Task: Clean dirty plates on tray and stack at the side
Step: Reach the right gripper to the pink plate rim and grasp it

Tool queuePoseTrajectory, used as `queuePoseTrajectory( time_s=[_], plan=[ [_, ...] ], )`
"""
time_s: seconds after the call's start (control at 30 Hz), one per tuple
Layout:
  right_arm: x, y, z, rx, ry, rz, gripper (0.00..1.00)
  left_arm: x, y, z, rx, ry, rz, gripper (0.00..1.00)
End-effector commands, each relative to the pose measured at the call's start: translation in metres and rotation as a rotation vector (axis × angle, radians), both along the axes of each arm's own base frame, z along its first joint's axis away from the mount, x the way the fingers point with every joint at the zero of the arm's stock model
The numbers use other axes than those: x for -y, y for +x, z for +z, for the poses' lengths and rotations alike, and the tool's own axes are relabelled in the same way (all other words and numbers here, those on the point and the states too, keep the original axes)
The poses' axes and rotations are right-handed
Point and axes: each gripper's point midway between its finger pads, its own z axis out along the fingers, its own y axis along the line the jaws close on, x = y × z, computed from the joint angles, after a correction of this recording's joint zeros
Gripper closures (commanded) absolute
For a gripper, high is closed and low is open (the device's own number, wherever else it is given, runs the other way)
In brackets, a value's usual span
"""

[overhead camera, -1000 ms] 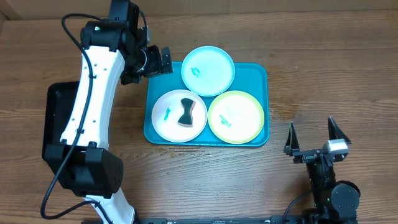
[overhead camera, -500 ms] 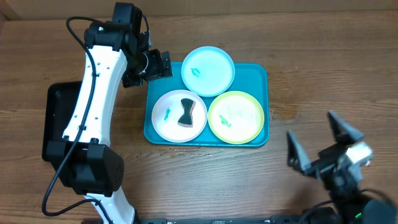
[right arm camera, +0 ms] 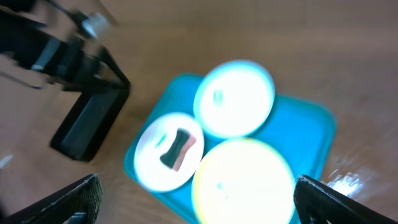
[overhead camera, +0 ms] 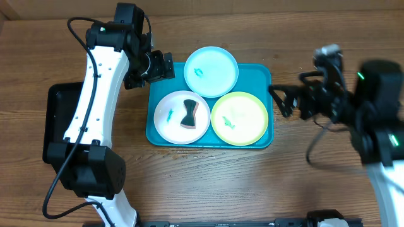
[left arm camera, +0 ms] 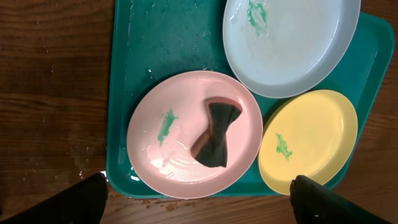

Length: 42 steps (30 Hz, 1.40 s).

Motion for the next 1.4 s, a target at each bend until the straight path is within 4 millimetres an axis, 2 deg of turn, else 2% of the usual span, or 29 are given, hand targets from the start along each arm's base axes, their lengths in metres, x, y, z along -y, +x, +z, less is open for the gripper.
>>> queuePoseTrajectory(
  time_s=[0.0,0.03,0.1,0.2,0.27,0.33,0.37,0.4,0.5,0.67,0.8,1.03,1.23,1.37],
  plan=[
    [-0.011,0.015,-0.029,-0.210,0.059,-0.052,0.03,0.002,0.000,-0.004,-0.011,0.003,-0.002,0.06],
    [-0.013,0.018,-0.051,-0.327,0.011,-0.069,0.03,0.002,0.001,-0.003,-0.008,0.003,-0.002,0.05],
    [-0.015,0.021,-0.074,-0.446,-0.065,-0.084,0.02,0.002,0.001,-0.004,-0.008,0.002,-0.002,0.06],
    [-0.036,0.032,-0.085,-0.485,-0.054,-0.030,0.00,0.002,0.002,-0.003,-0.005,0.002,-0.002,0.09],
    [-0.061,0.039,-0.085,-0.463,0.004,0.053,0.00,0.002,0.002,-0.004,-0.006,0.002,-0.002,0.10],
    [-0.083,0.045,-0.083,-0.432,0.050,0.128,0.08,0.002,0.002,-0.005,-0.009,0.002,-0.002,0.10],
    [-0.103,0.053,-0.087,-0.394,0.051,0.173,0.16,0.002,0.002,-0.006,-0.011,0.003,-0.002,0.10],
    [-0.111,0.059,-0.093,-0.376,0.033,0.171,0.25,0.002,0.002,-0.006,-0.013,0.003,-0.002,0.11],
    [-0.129,0.079,-0.119,-0.379,-0.012,0.083,0.27,0.002,0.002,-0.007,-0.015,0.003,-0.002,0.11],
    [-0.165,0.096,-0.164,-0.325,-0.111,0.077,0.31,0.002,0.002,-0.008,-0.016,0.004,-0.002,0.11],
    [-0.173,0.104,-0.203,-0.289,-0.261,0.002,0.32,0.002,0.001,-0.008,-0.020,0.004,-0.002,0.11],
    [-0.185,0.090,-0.247,-0.369,-0.319,0.014,0.40,0.002,0.001,-0.008,-0.021,0.004,-0.002,0.11],
    [-0.185,0.082,-0.274,-0.418,-0.363,0.027,0.41,0.002,0.001,-0.008,-0.022,0.004,-0.002,0.11],
    [-0.183,0.080,-0.281,-0.431,-0.375,0.025,0.45,0.002,0.000,-0.008,-0.023,0.004,-0.002,0.11]
  ],
)
